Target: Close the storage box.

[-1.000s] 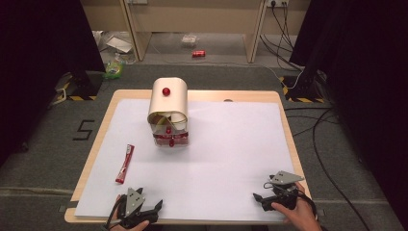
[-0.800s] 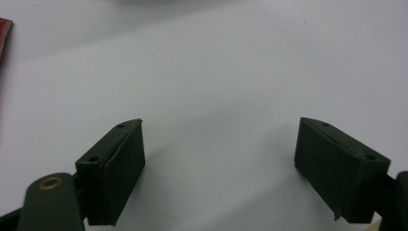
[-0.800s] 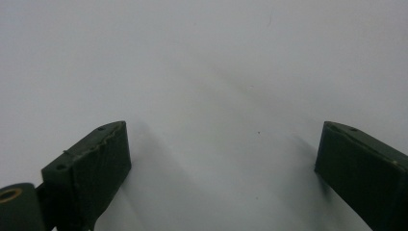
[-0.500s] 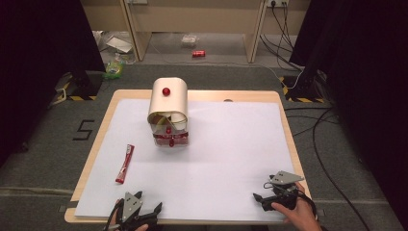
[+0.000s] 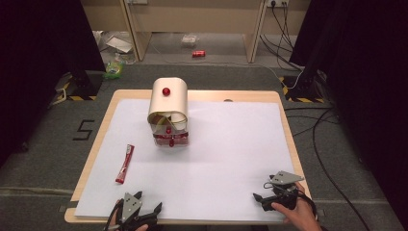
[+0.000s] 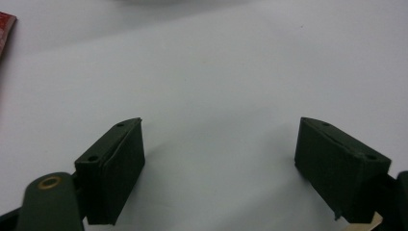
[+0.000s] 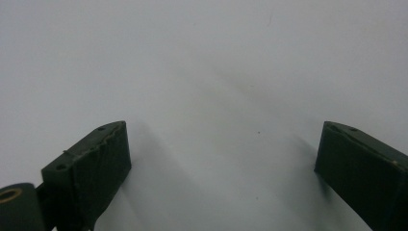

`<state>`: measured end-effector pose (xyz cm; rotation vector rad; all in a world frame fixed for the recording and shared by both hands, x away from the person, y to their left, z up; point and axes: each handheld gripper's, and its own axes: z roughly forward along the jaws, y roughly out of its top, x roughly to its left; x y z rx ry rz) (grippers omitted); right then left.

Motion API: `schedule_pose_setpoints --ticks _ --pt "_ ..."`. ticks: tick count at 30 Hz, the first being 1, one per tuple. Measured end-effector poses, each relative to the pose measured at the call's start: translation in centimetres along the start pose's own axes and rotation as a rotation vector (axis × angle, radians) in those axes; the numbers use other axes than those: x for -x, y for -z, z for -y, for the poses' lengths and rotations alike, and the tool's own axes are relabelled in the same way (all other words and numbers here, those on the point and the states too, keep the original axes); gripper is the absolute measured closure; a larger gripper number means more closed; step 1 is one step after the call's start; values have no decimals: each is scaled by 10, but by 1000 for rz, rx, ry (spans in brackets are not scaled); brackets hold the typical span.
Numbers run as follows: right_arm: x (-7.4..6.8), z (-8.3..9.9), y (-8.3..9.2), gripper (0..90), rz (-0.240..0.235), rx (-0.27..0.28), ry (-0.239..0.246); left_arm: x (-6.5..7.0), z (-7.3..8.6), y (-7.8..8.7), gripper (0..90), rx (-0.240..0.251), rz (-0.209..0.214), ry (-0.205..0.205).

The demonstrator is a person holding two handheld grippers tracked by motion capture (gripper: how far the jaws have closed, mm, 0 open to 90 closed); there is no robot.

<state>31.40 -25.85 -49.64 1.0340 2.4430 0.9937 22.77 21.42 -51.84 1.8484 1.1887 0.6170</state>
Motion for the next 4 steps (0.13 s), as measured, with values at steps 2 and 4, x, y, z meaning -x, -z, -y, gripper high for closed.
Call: schedule_pose_setpoints --ticks 2,4 --pt "0 0 0 55 0 0 0 0 0 0 167 1 0 1" --pt "0 0 0 55 0 0 0 0 0 0 167 1 1 1"
